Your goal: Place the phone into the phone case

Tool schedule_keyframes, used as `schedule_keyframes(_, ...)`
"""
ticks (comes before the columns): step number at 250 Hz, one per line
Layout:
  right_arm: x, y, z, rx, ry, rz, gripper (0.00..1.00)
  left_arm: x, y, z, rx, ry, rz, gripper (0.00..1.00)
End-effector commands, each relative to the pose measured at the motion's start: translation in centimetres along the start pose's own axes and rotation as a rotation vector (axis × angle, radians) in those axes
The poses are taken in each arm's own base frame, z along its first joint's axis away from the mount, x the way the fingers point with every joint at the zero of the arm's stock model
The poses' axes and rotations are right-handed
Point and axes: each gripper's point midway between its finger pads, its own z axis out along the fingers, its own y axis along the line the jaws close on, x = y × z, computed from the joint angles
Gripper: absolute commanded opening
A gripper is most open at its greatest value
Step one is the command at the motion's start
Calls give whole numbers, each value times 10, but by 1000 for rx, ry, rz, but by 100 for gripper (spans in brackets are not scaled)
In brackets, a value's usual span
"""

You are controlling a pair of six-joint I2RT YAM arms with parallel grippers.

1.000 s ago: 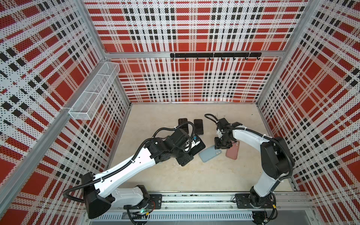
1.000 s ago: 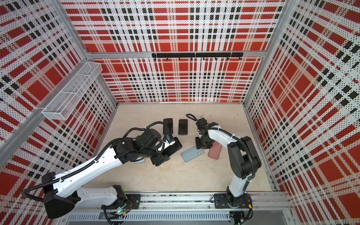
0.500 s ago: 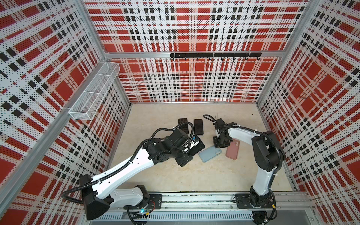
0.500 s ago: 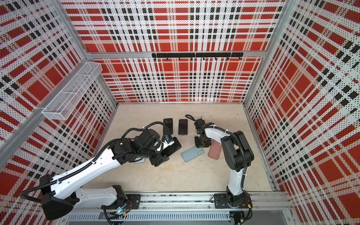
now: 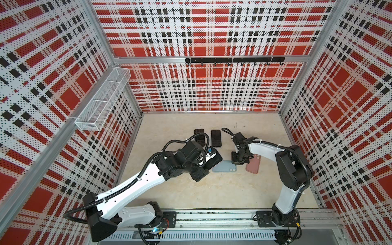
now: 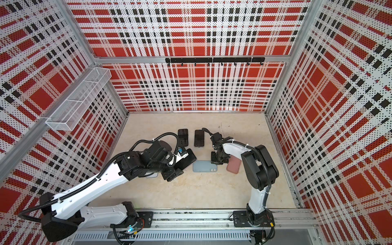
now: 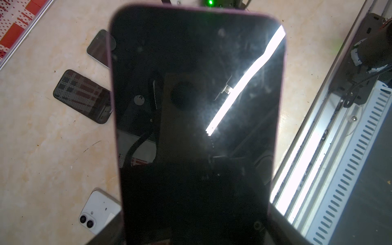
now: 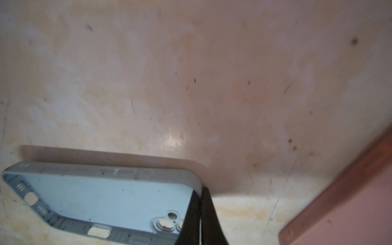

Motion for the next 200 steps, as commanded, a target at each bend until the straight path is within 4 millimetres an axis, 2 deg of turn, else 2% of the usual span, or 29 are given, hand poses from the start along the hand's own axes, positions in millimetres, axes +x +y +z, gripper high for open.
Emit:
schedule_keyframes(1,15,17,-12,-17,-1,46,0,-12,6,-11,-27,-83,-8,38)
schedule_keyframes(29,24,34,-17,6,-4,21,0,-10,7,-16,-37,-101,-2,38)
schedule_keyframes(76,36,42,-9,24,4,31,2,-5,6,-23,-41,-124,1,39)
schedule_keyframes(98,38,41,-7,26,10,36,12,-3,5,-26,-37,-129,9,39)
schedule_keyframes(121,34,45,-18,-2,-16,26,28,-2,3,-28,-26,-129,22,39)
schedule_keyframes(143,25,54,-45,-78,-80,-1,39,-4,-2,-30,-3,-135,40,39)
schedule_keyframes(157,18,62,-69,-181,-126,-21,42,-6,-6,-31,10,-139,58,39)
schedule_keyframes(171,10,69,-101,-314,-191,-32,45,-8,-11,-31,24,-142,83,39)
schedule_keyframes(185,4,75,-135,-472,-257,-47,52,-11,-17,-31,38,-139,110,39)
schedule_keyframes(200,3,76,-171,-619,-309,-67,56,-14,-21,-28,47,-129,133,39)
